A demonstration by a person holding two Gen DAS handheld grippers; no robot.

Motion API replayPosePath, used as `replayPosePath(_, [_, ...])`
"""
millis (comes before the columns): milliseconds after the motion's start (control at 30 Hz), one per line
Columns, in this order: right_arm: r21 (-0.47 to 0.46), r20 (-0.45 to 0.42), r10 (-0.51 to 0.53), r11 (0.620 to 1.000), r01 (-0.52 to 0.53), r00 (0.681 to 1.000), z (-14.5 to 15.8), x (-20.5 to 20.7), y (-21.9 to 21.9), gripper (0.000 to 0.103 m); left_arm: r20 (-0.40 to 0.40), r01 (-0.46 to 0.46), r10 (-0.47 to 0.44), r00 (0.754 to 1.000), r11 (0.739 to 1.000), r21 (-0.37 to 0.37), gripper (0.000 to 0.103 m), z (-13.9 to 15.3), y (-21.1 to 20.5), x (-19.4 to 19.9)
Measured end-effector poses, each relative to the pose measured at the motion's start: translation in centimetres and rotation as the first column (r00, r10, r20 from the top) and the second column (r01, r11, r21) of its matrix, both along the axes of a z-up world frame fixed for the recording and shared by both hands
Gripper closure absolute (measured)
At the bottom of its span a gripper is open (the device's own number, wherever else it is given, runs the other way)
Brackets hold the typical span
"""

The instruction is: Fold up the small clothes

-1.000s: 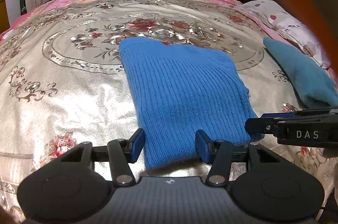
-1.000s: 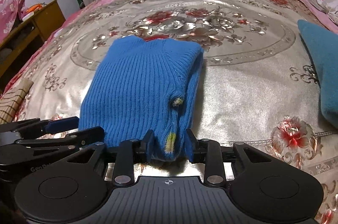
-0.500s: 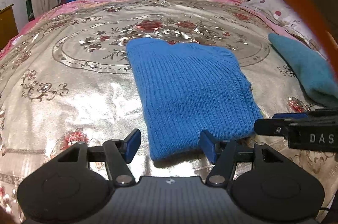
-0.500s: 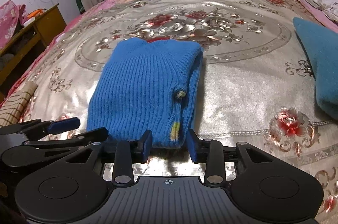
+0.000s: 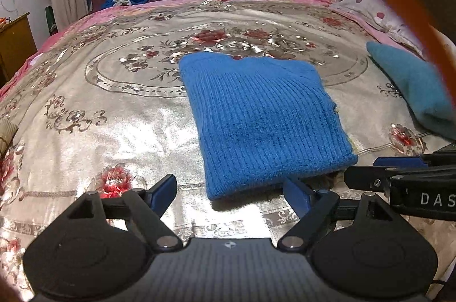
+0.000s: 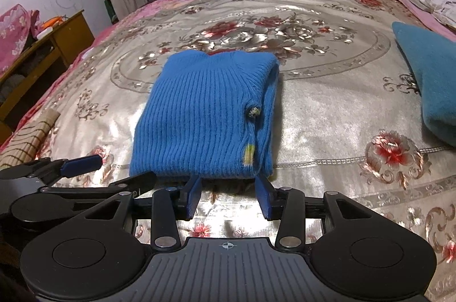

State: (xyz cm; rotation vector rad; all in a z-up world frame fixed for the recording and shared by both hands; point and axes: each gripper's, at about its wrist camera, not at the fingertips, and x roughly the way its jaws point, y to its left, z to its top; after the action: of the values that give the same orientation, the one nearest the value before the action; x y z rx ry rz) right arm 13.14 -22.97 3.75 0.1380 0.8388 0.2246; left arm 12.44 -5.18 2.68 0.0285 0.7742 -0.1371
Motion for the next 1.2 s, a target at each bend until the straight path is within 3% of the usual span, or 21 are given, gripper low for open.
replayPosePath(333, [0.005, 0.003, -0.007, 1.0, 0.007, 1.0, -0.1, -0.8, -0.2, 0.061, 0.01, -0.014, 0.014, 1.0, 1.0, 0.009, 0.008, 0.3, -0.3, -0.6])
replayPosePath(1200, [0.013, 0.006, -0.011, 1.0, 0.011, 1.0, -0.2, -1.4, -0.1, 0.06, -0.003, -0.06, 0.06, 0.998, 0.998, -0.004, 0.008, 0.2, -0.2, -0.7])
